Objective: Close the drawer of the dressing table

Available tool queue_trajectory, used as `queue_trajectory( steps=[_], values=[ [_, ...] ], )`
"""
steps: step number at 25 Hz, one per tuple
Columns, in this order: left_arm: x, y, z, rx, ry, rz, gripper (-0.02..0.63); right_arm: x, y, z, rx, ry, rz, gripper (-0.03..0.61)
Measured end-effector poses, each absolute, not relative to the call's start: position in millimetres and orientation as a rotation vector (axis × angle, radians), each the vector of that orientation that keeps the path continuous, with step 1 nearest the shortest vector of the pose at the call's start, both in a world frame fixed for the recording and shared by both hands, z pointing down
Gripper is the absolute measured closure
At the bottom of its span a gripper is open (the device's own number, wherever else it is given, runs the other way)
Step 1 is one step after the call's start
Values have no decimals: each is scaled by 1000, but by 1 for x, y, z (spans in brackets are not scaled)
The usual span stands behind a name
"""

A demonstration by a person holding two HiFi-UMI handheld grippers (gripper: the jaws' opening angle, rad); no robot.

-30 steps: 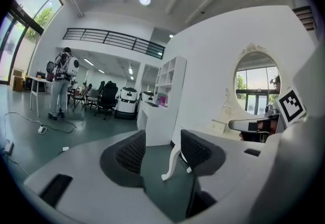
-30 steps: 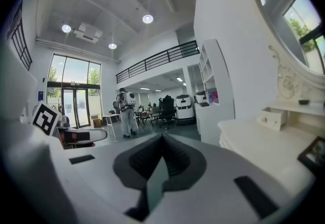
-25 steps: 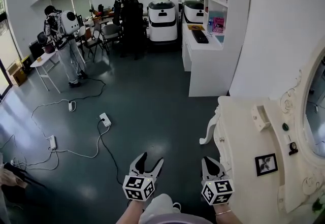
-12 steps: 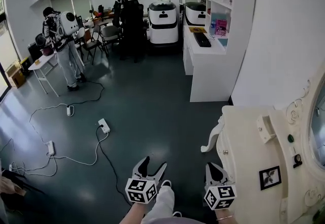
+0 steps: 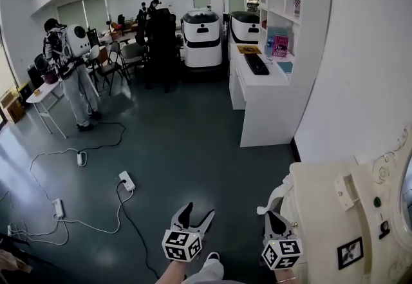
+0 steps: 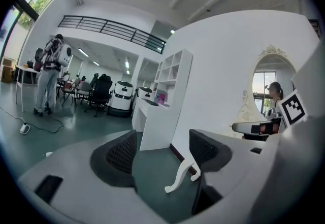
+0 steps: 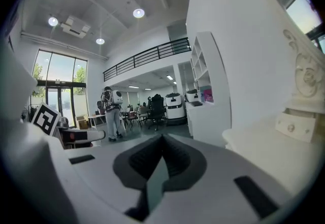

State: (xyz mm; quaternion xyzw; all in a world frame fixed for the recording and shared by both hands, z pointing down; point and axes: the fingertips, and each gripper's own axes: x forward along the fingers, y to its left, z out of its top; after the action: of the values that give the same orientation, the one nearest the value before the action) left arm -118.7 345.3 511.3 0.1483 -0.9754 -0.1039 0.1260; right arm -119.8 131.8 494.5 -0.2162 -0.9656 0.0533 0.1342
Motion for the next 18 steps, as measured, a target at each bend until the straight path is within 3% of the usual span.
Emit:
queue_trajectory(
  steps=[11,18],
  values=[
    [-231,352,508,618,-2799,-279,302,-202,143,498,-448,-2816,170,575],
    [-275,315,520,779,-2729,-282,302,-215,107,505,-256,-2822,166,575]
  ],
)
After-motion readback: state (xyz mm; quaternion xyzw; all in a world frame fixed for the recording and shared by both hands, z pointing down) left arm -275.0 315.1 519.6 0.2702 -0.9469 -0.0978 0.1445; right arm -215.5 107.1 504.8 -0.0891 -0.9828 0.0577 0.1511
